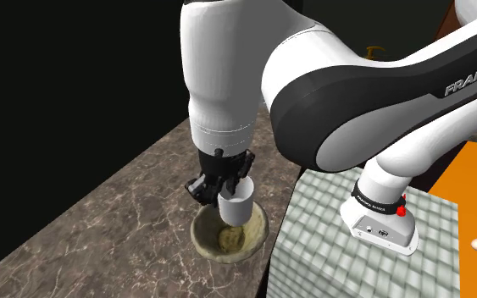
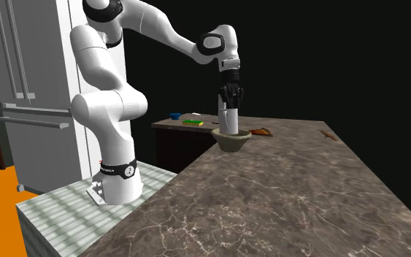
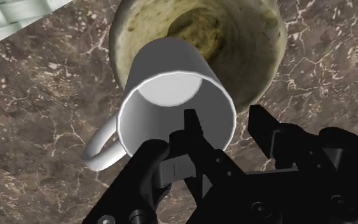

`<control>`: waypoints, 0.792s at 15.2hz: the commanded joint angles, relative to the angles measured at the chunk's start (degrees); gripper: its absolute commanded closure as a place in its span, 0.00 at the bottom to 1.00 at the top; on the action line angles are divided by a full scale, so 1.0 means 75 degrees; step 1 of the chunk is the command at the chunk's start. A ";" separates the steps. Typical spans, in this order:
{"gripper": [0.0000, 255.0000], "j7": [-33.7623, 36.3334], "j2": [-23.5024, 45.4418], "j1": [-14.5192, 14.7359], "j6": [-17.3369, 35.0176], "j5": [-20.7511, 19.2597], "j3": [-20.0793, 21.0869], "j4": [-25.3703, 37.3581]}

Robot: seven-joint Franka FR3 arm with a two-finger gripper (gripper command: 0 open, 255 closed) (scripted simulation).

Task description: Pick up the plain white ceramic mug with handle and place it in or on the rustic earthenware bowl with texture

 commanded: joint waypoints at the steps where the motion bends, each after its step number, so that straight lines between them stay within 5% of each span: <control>1: 0.00 0.0000 0.0000 0.0000 0.0000 0.0000 0.0000 0.0000; 5: 0.00 0.0000 0.0000 0.0000 0.0001 0.0000 0.0000 0.0001; 9: 0.00 -0.0057 -0.0286 0.0161 -0.1019 0.0002 -0.0385 0.0736; 12: 0.00 -0.0056 -0.0286 0.0162 -0.1019 0.0002 -0.0385 0.0736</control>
